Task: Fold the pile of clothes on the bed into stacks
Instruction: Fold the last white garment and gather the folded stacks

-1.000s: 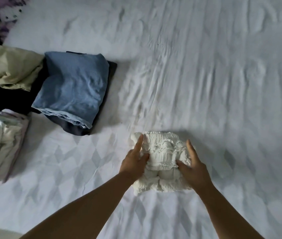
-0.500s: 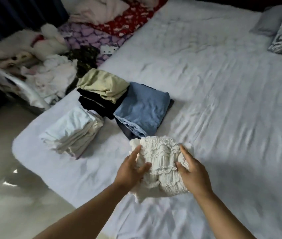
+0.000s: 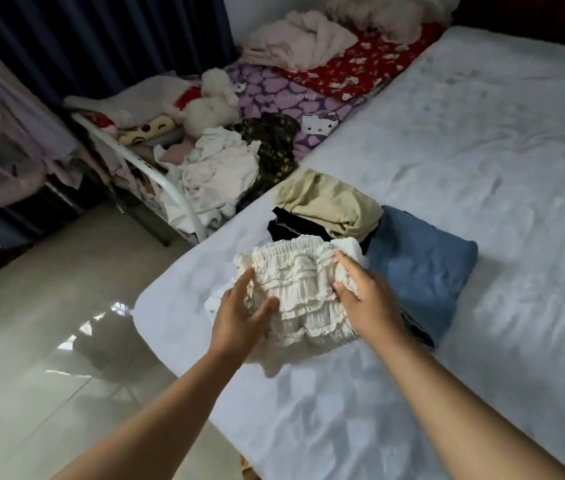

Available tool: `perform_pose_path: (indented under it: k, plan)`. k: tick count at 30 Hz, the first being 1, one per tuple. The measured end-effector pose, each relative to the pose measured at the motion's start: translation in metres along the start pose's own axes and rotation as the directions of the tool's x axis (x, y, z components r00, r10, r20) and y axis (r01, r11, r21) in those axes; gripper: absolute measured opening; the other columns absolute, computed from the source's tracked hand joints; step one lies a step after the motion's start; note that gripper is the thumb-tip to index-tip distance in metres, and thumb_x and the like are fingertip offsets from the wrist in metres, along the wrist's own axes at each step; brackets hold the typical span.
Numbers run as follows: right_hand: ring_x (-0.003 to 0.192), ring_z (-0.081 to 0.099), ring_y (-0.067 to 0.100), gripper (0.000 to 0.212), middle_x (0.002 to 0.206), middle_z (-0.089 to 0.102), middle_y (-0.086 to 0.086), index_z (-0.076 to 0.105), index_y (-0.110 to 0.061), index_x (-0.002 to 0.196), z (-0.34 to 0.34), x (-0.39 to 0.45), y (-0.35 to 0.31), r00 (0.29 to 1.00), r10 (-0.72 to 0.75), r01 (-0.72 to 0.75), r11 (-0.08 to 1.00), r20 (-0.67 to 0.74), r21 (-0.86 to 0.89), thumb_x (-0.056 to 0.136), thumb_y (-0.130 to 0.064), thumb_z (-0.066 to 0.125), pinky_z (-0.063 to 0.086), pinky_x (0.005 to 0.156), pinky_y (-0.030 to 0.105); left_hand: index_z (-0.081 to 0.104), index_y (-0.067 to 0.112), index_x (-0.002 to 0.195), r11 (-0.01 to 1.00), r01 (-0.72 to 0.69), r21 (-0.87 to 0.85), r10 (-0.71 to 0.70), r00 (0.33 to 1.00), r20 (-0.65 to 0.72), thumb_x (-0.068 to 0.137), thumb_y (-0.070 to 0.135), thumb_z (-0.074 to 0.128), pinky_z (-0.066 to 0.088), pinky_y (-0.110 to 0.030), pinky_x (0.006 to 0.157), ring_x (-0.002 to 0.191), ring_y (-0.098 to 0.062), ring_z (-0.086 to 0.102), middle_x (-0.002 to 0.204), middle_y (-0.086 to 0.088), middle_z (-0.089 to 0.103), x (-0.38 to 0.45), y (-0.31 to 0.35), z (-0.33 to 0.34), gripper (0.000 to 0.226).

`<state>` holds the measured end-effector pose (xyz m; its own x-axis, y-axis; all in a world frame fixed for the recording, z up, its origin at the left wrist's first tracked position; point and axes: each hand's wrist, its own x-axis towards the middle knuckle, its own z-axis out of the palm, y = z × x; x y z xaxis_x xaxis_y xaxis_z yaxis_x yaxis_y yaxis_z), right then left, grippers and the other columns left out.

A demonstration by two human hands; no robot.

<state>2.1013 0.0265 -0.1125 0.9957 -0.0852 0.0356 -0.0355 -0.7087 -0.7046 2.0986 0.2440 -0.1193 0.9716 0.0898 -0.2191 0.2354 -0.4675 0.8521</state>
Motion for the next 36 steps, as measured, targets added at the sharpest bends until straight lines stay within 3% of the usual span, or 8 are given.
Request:
perform_pose_path:
  k: [6,13,19,27,29,31,33,36]
  plan:
    - [0.115,0.055,0.028,0.055,0.123,0.062,0.009,0.045,-0.028,0.139,0.029,0.070,-0.038,0.998,0.047,-0.047,0.999,-0.053,-0.009,0.088,-0.016,0.063,0.048,0.093,0.044,0.036,0.041,0.140,0.998,-0.040,0.038,0.038,0.998,0.055,0.081,0.041,0.069,0.045,-0.039,0.098,0.112,-0.017,0.052,0.131,0.001,0.046,0.089,0.010,-0.040,0.067]
    - [0.109,0.058,0.029,0.049,0.120,0.063,0.010,0.048,-0.022,0.138,-0.005,0.114,-0.032,0.961,0.132,-0.139,0.990,-0.244,-0.011,0.090,-0.017,0.060,0.051,0.087,0.044,0.038,0.036,0.140,0.986,-0.167,0.025,0.158,0.966,0.204,0.081,0.042,0.069,0.049,-0.041,0.094,0.104,-0.017,0.059,0.134,0.006,0.044,0.164,0.071,-0.015,0.068]
    - [0.110,0.060,0.026,0.045,0.121,0.064,0.010,0.050,-0.017,0.136,-0.029,0.164,-0.008,0.934,0.145,-0.142,0.989,-0.327,0.033,0.092,-0.018,0.058,0.049,0.088,0.034,0.041,0.028,0.140,0.942,-0.300,0.147,0.261,0.936,0.238,0.085,0.035,0.067,0.034,-0.018,0.085,0.103,-0.004,0.044,0.133,0.002,0.044,0.221,0.131,0.014,0.061]
    - [0.080,0.061,0.031,0.051,0.089,0.067,0.004,0.049,-0.020,0.135,-0.014,0.234,0.019,0.868,0.213,-0.191,0.977,-0.448,0.094,0.088,-0.039,0.045,0.051,0.075,0.044,0.052,0.031,0.133,0.870,-0.454,0.191,0.383,0.868,0.316,0.085,0.035,0.067,0.037,-0.016,0.085,0.099,-0.006,0.049,0.121,0.006,0.047,0.327,0.156,0.051,0.050]
    - [0.085,0.062,0.032,0.050,0.093,0.068,0.009,0.048,-0.019,0.137,0.000,0.243,0.028,0.853,0.223,-0.200,0.975,-0.473,0.099,0.089,-0.035,0.050,0.052,0.077,0.046,0.057,0.032,0.128,0.866,-0.472,0.164,0.400,0.852,0.337,0.086,0.032,0.066,0.040,-0.017,0.085,0.099,-0.007,0.051,0.120,0.007,0.047,0.353,0.149,0.064,0.043]
    - [0.103,0.058,0.038,0.050,0.110,0.064,0.019,0.045,-0.016,0.140,0.018,0.246,0.040,0.850,0.273,-0.269,0.960,-0.450,0.075,0.092,-0.024,0.056,0.049,0.087,0.048,0.060,0.033,0.125,0.875,-0.452,0.172,0.362,0.848,0.387,0.086,0.042,0.064,0.042,-0.021,0.092,0.106,-0.009,0.054,0.130,0.005,0.047,0.375,0.130,0.080,0.040]
    - [0.118,0.046,0.041,0.055,0.138,0.042,0.022,0.033,-0.026,0.146,0.041,0.246,0.051,0.844,0.421,-0.456,0.889,-0.331,-0.032,0.094,-0.026,0.052,0.045,0.095,0.046,0.057,0.036,0.127,0.826,-0.457,0.330,0.256,0.825,0.503,0.080,0.071,0.049,0.039,-0.033,0.104,0.123,-0.015,0.047,0.142,0.004,0.040,0.391,0.107,0.096,0.060]
    - [0.134,0.030,0.044,0.047,0.157,0.013,0.012,0.027,-0.039,0.146,0.078,0.247,0.063,0.841,0.490,-0.541,0.758,-0.230,-0.365,0.099,-0.038,0.032,0.037,0.101,0.059,0.021,0.043,0.145,0.541,-0.549,0.638,-0.038,0.741,0.670,0.078,0.080,0.034,0.018,-0.054,0.113,0.145,-0.028,0.006,0.159,0.004,0.002,0.399,0.063,0.118,0.078]
